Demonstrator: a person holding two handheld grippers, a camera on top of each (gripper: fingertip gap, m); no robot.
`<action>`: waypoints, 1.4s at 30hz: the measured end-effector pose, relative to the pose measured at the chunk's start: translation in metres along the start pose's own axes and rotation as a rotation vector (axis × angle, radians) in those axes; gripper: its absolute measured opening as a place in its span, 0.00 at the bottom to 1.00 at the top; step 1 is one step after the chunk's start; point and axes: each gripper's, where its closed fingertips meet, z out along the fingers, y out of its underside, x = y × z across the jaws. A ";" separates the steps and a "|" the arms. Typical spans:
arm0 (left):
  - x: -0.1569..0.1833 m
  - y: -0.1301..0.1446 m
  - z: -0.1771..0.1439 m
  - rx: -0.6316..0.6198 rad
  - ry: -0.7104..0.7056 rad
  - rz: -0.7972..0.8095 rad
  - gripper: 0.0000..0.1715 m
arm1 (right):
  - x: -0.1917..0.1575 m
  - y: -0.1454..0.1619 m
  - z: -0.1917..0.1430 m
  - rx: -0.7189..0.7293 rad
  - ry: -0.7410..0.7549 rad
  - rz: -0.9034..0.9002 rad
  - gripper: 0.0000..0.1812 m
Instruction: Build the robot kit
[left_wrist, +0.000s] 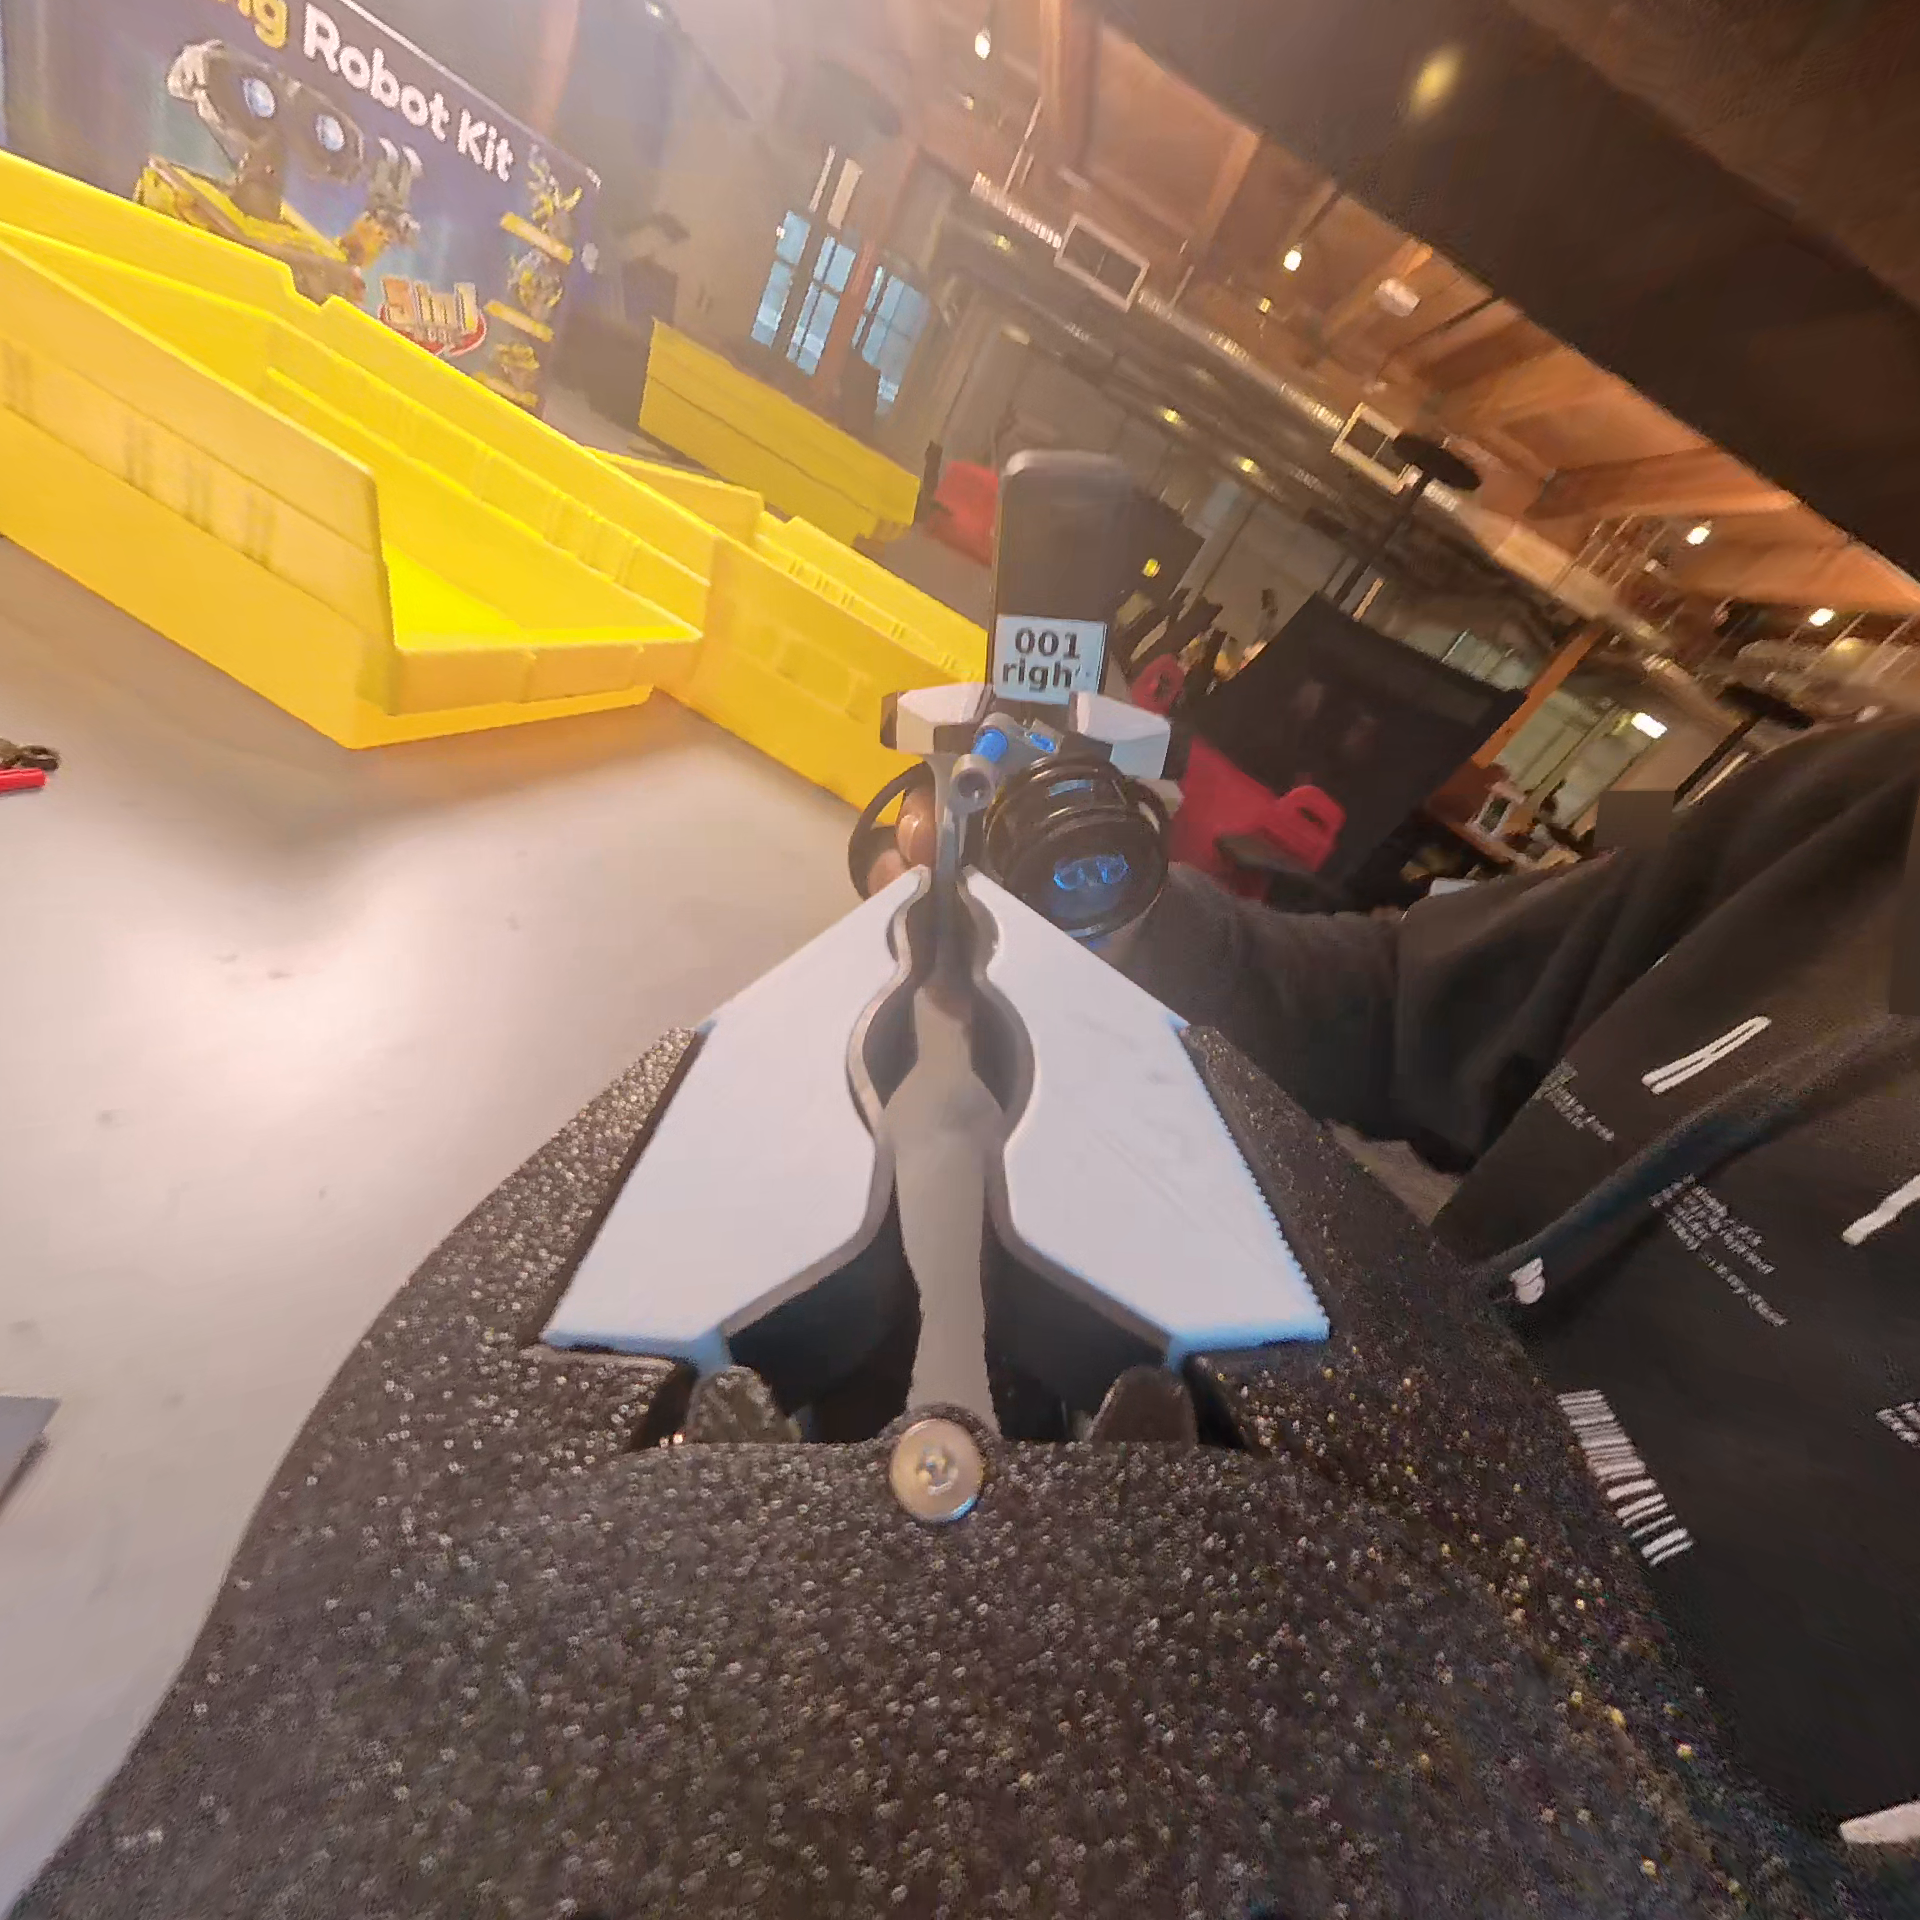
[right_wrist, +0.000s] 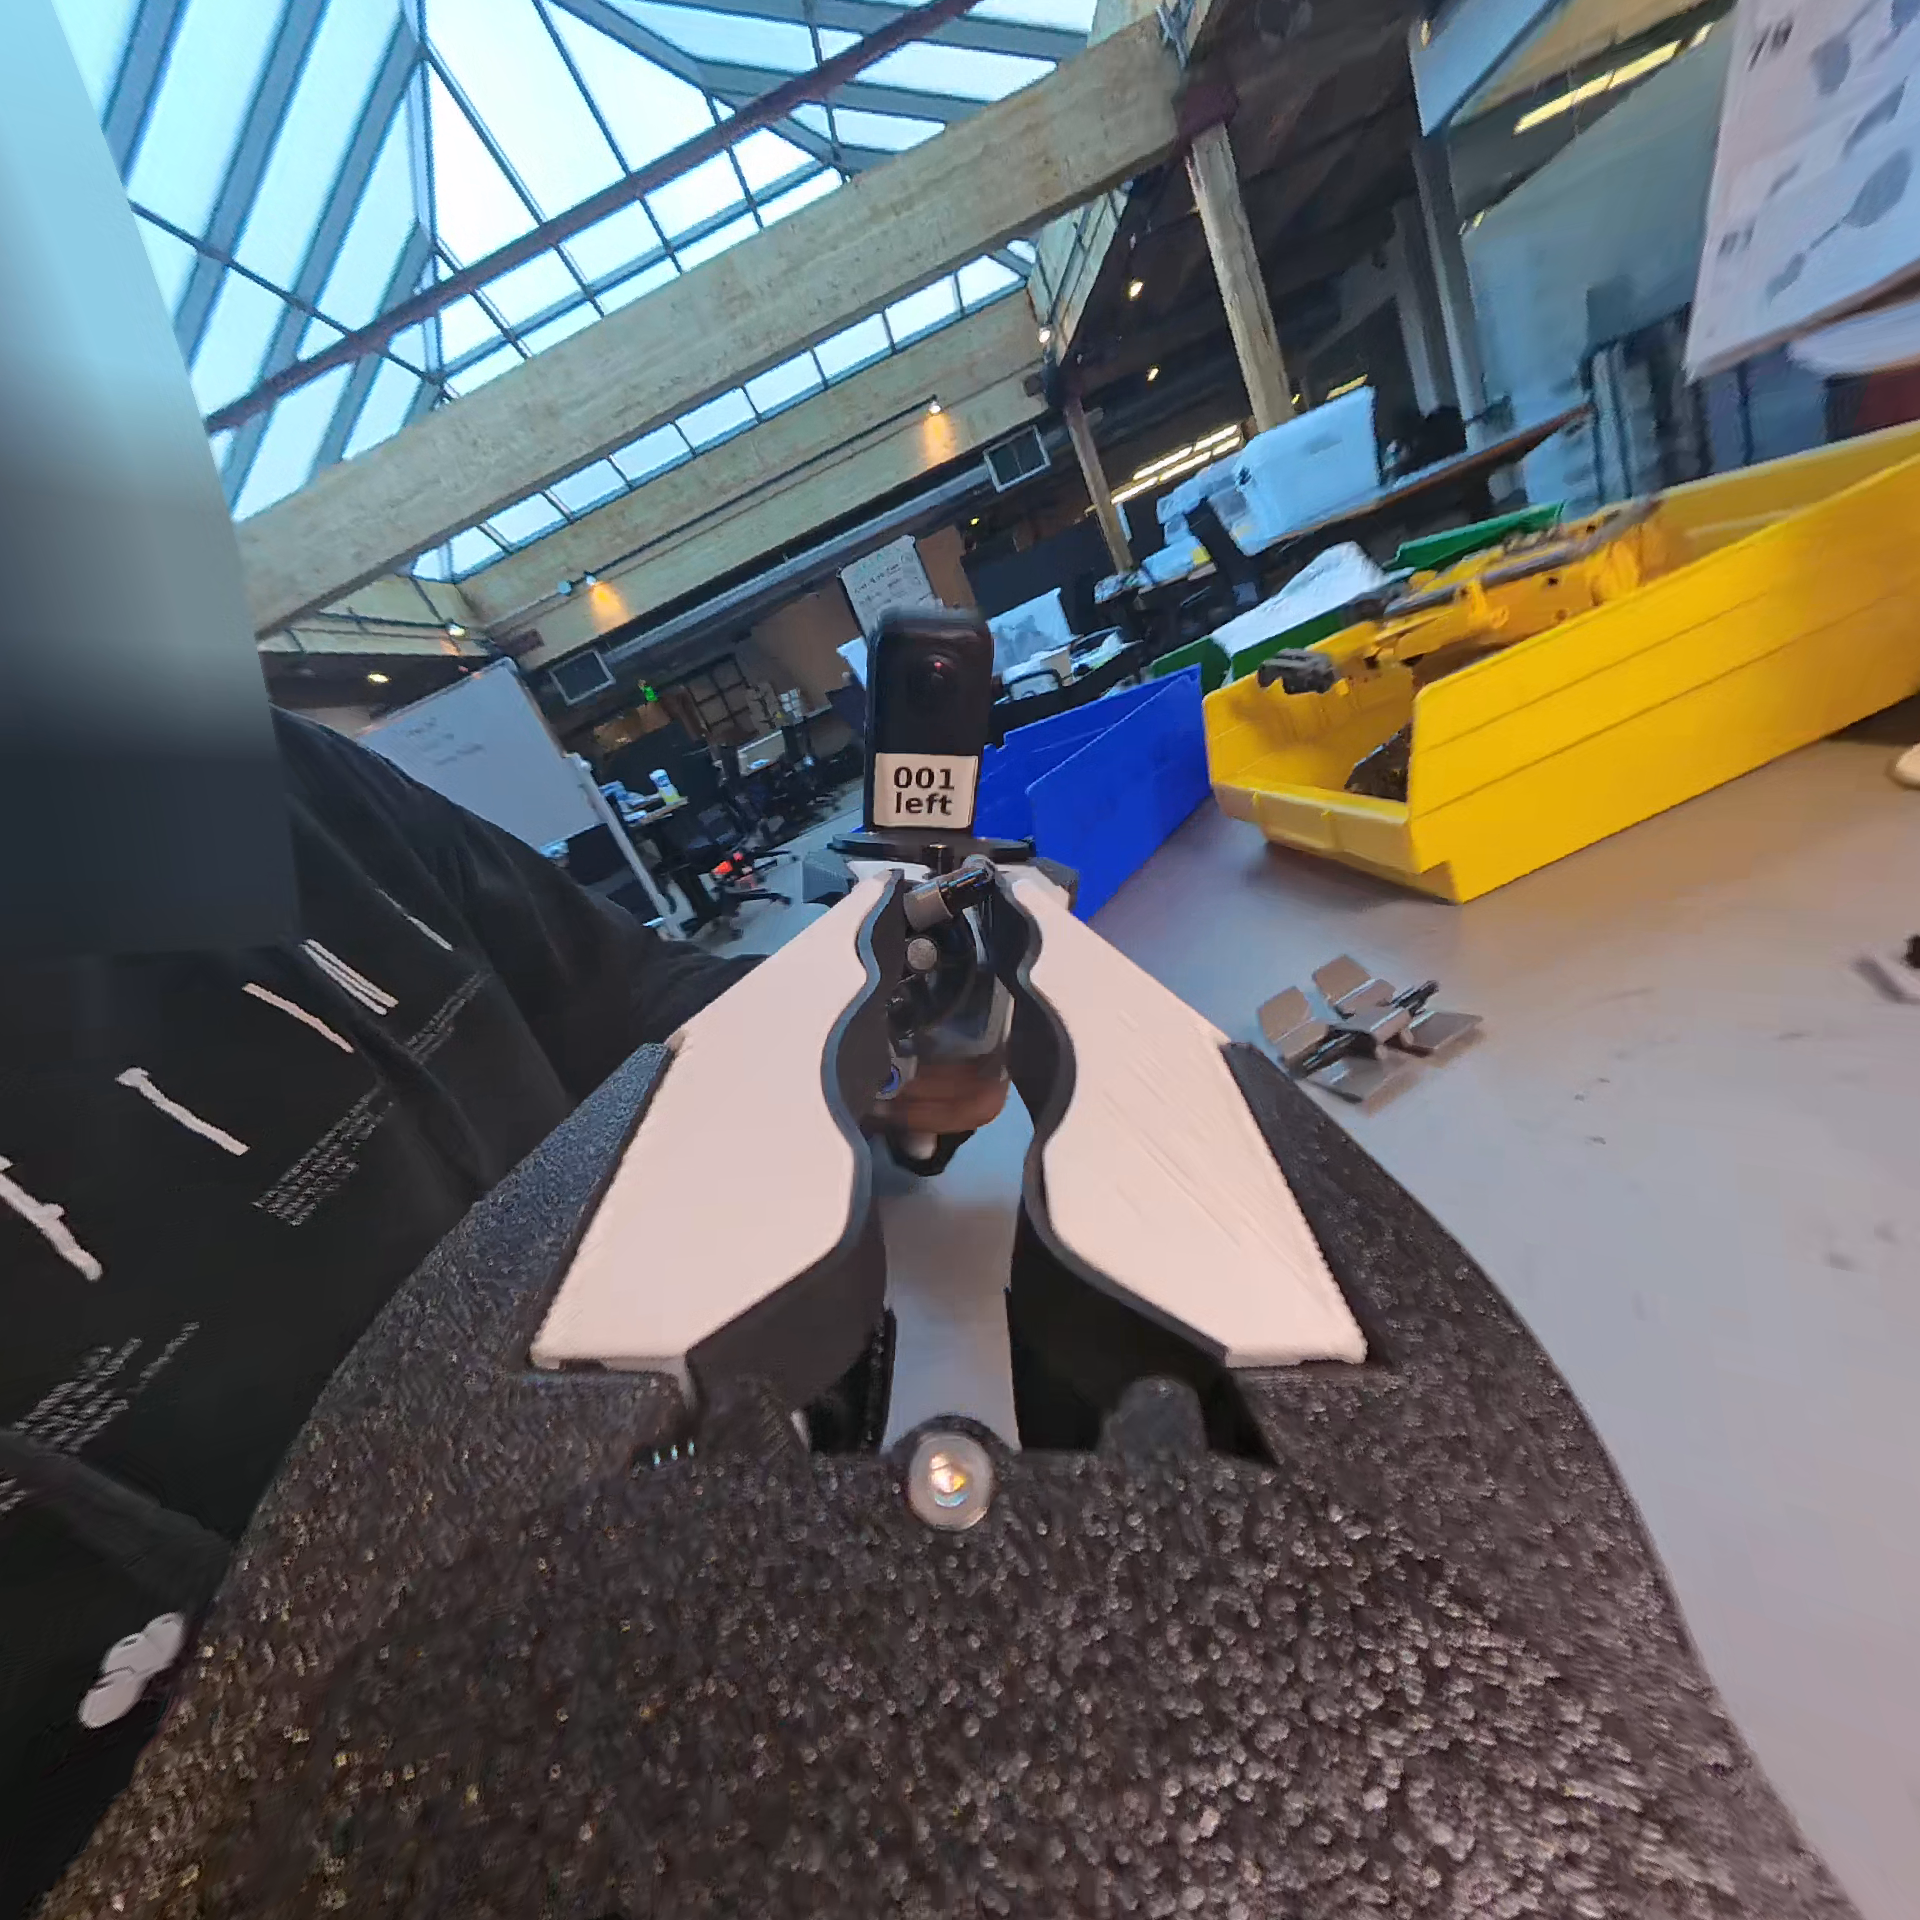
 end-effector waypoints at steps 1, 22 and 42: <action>-0.001 0.002 -0.001 -0.015 -0.008 0.013 0.00 | 0.001 0.002 0.001 -0.007 -0.010 0.040 0.08; -0.006 0.040 -0.012 -0.305 -0.005 0.257 0.00 | -0.003 0.055 -0.010 -0.375 -0.035 -0.081 0.09; 0.013 0.041 -0.010 -0.248 0.145 0.163 0.02 | -0.017 0.056 -0.003 -0.356 -0.101 -0.056 0.09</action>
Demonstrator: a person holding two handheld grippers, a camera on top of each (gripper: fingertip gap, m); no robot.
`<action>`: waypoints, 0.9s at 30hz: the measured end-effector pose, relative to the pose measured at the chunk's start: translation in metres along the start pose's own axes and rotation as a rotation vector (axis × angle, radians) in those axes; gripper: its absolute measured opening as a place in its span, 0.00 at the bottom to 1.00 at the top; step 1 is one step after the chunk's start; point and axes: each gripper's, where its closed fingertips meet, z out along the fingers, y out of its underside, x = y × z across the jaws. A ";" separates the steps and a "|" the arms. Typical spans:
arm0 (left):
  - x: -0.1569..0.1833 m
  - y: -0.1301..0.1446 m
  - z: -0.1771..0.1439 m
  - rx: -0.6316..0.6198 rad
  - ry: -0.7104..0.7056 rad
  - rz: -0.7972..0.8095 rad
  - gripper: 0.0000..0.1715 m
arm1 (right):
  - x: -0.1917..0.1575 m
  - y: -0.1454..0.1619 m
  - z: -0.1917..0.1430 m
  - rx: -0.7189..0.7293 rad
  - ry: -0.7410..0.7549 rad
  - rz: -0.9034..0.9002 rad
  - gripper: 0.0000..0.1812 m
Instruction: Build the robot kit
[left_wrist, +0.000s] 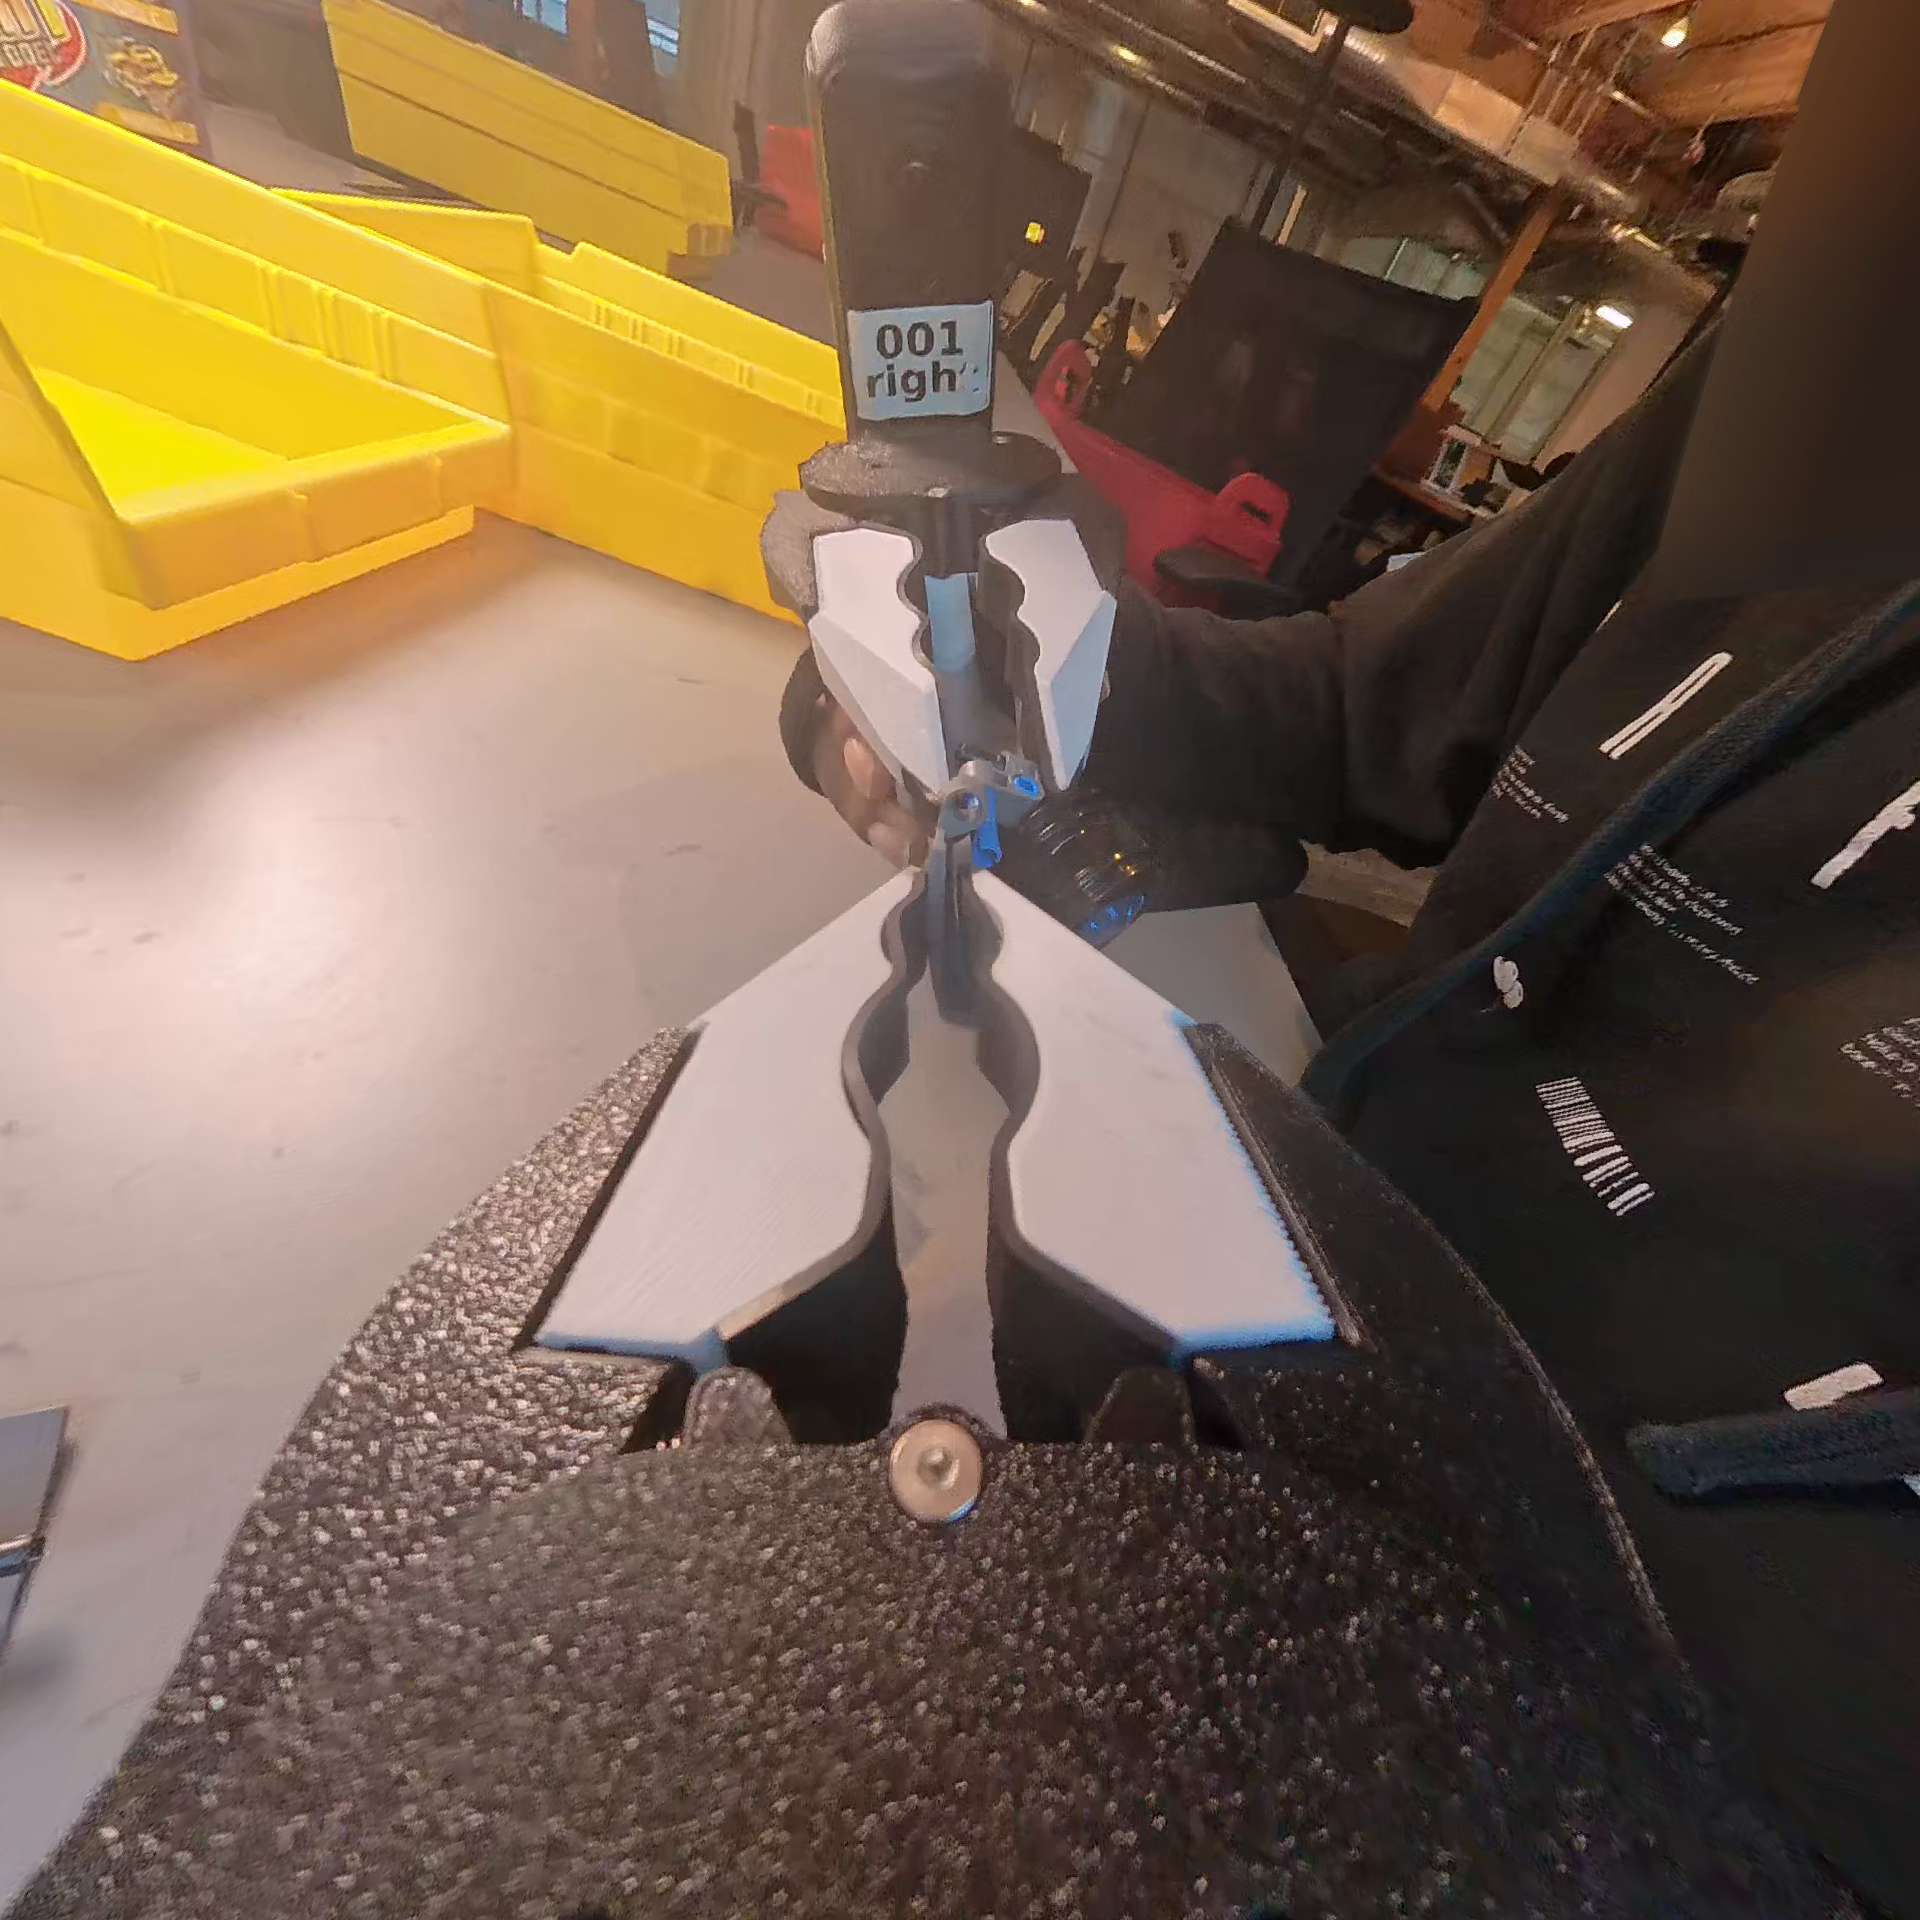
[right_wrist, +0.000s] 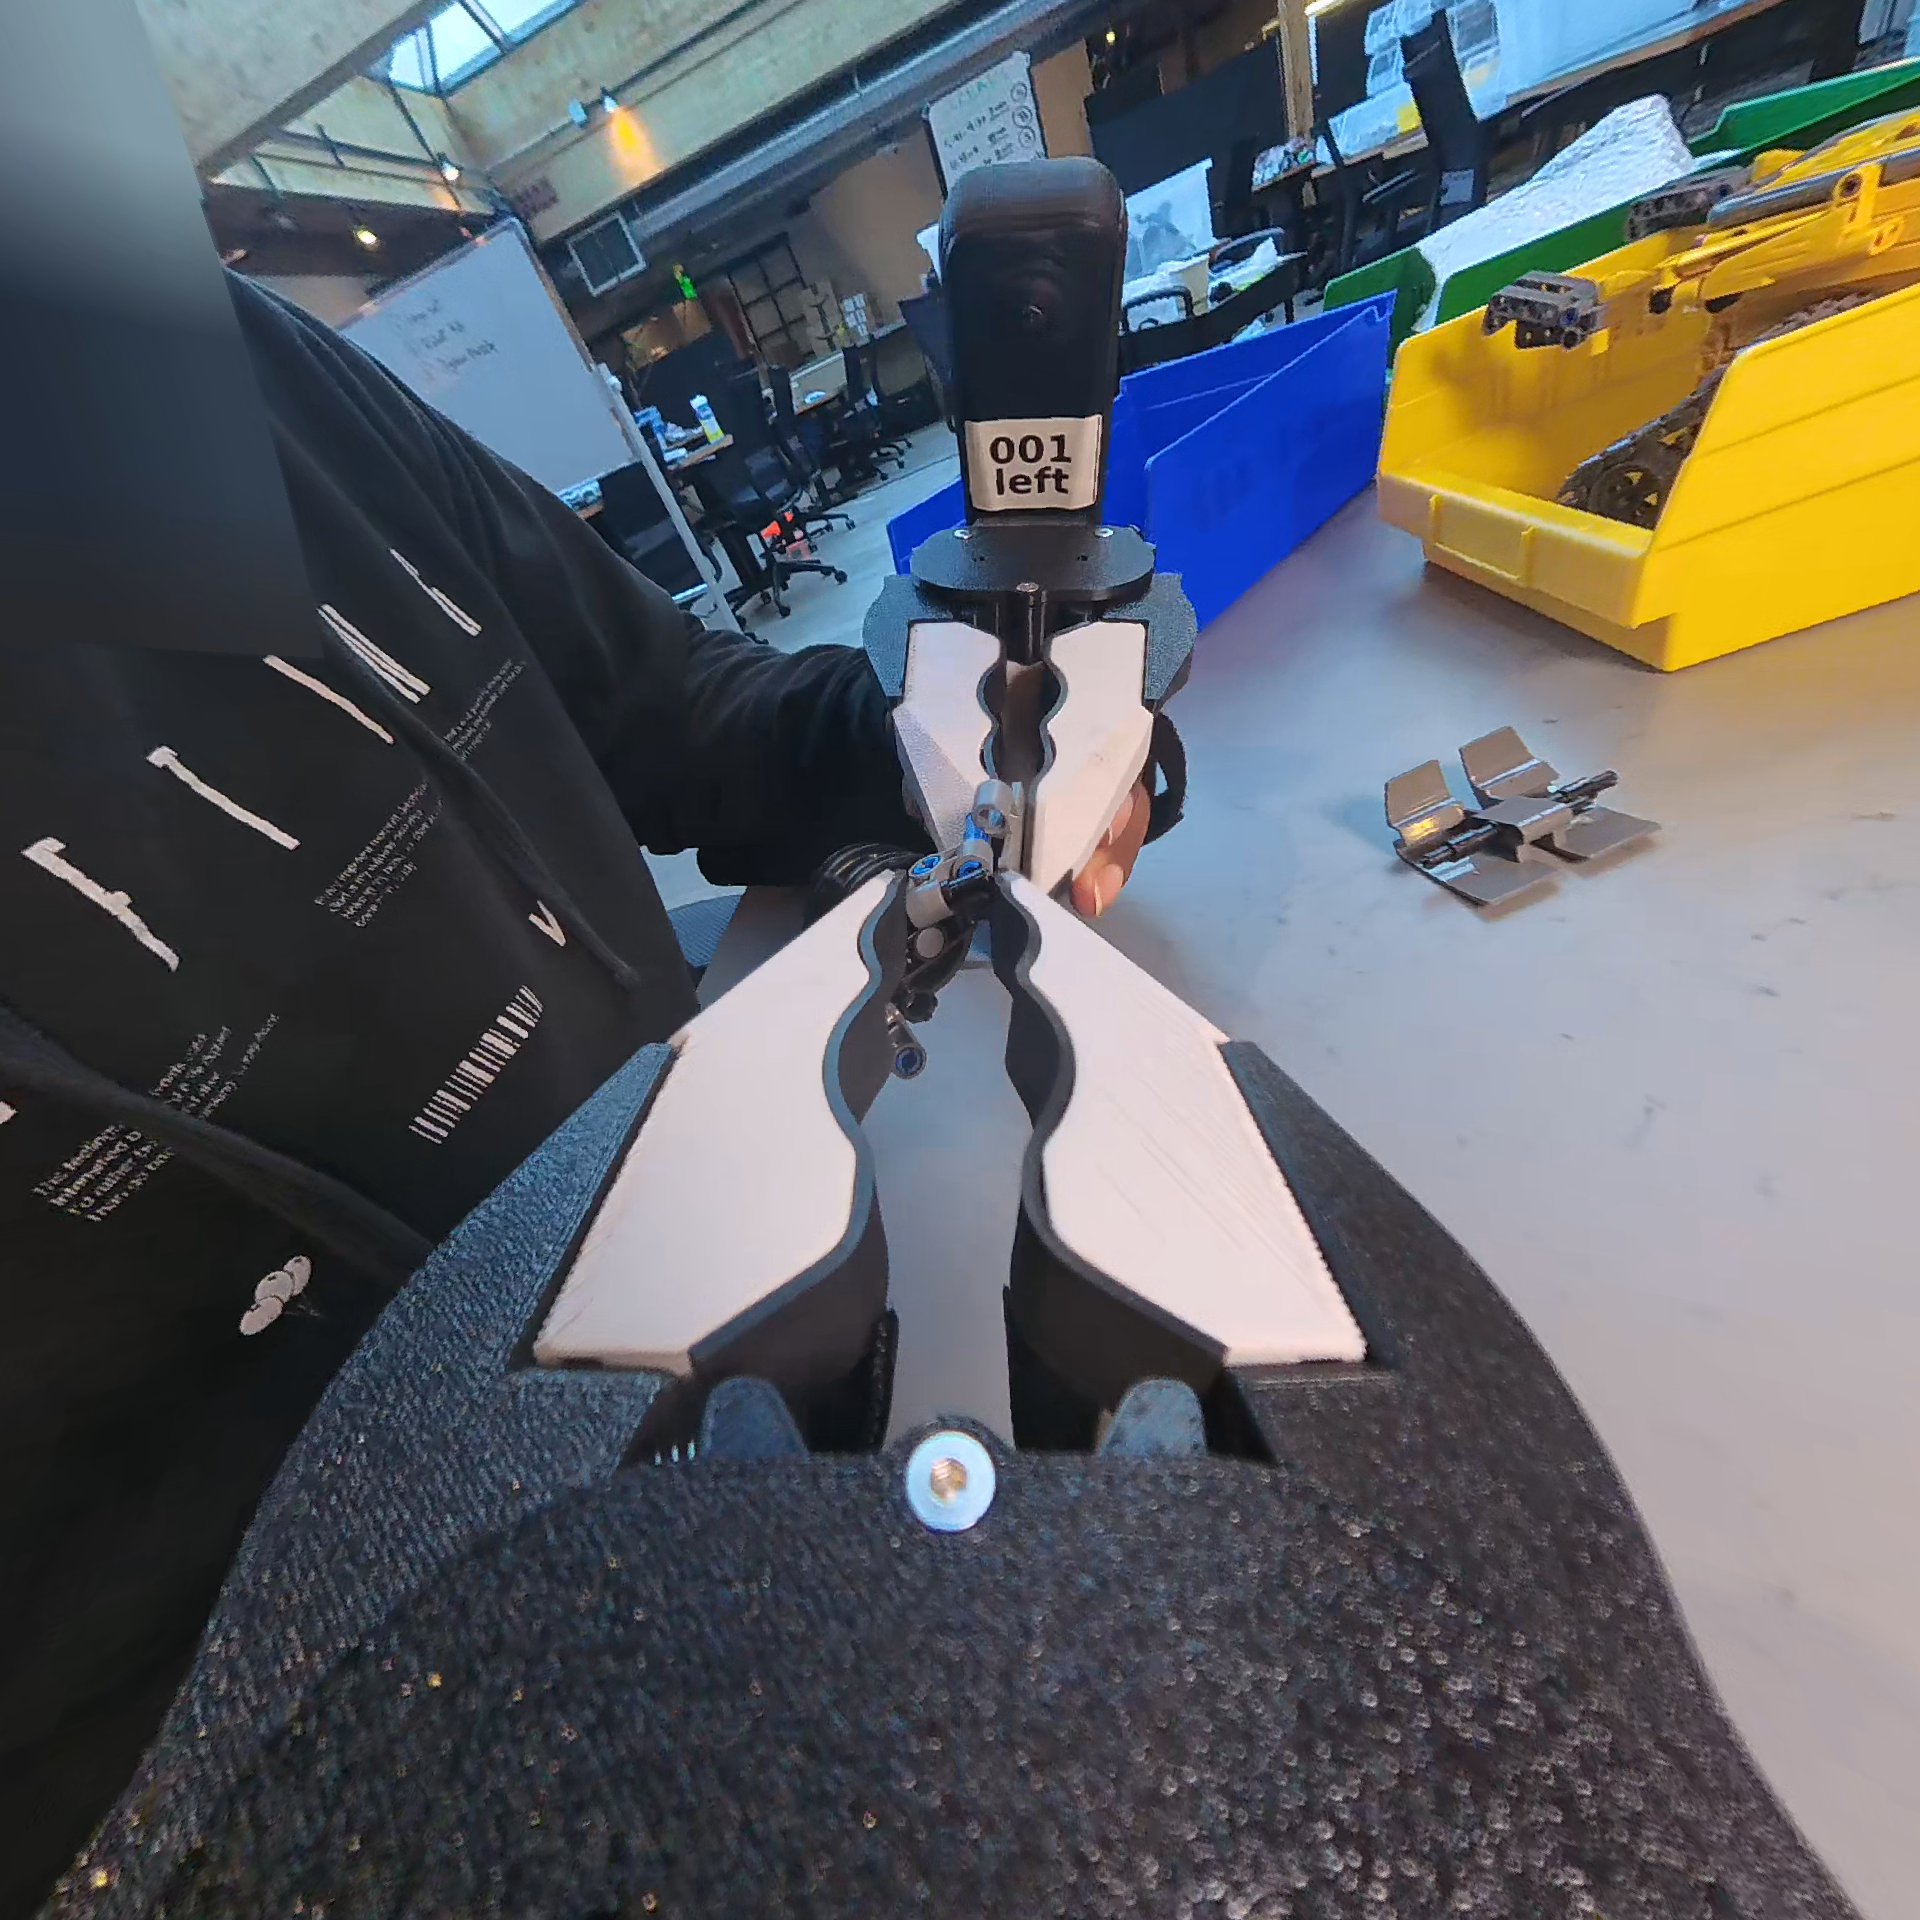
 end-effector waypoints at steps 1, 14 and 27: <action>0.001 0.000 -0.001 0.001 0.007 0.000 0.02 | 0.000 0.001 0.000 -0.003 -0.004 0.003 0.09; -0.004 -0.018 -0.007 0.112 -0.008 -0.071 0.00 | 0.004 -0.021 -0.004 0.131 0.024 0.029 0.09; -0.005 -0.019 -0.011 0.073 -0.071 0.040 0.00 | 0.004 -0.018 -0.002 0.111 0.026 0.045 0.08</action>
